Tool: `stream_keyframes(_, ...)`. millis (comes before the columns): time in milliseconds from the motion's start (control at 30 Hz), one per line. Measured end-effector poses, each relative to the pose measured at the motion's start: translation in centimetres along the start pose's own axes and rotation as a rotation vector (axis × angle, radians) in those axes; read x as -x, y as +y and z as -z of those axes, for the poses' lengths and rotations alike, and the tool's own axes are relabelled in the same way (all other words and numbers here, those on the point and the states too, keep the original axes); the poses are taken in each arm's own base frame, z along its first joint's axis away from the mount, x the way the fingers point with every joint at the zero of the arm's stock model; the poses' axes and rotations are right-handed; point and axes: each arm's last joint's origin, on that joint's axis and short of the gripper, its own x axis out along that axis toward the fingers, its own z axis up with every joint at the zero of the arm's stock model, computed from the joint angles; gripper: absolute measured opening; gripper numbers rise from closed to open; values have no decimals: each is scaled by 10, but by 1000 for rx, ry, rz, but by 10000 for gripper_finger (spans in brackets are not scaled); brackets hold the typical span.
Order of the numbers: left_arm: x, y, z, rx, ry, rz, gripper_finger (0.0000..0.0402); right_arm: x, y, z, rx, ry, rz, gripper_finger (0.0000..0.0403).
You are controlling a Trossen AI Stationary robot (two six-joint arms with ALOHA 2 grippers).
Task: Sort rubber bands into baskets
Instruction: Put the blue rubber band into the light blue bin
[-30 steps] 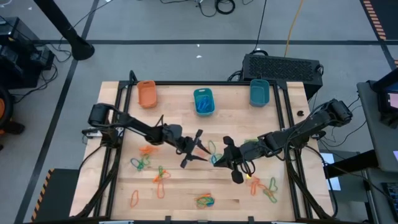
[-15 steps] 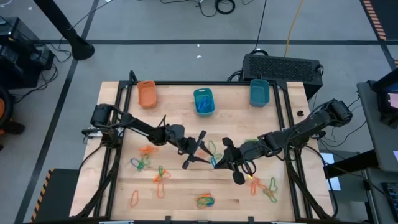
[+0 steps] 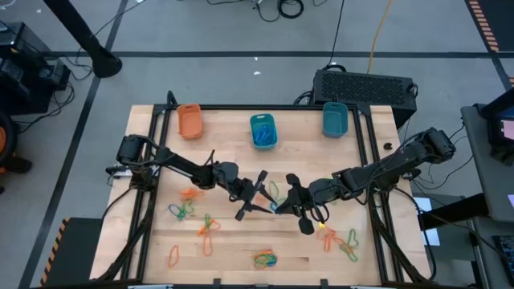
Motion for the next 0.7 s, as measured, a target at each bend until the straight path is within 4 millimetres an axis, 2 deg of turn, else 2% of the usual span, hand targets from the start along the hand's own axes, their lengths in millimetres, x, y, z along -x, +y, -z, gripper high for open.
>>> stream_keyframes(300, 2, 5, 4, 10, 32, -37, 155, 0, 4, -2, 2, -7, -92, 0)
stream_keyframes(567, 2, 5, 4, 15, 40, -33, 155, 0, 4, -2, 21, -9, -92, 0)
stream_keyframes(700, 2, 2, 4, 15, 22, 37, 155, 0, 4, -2, 29, -9, -92, 0)
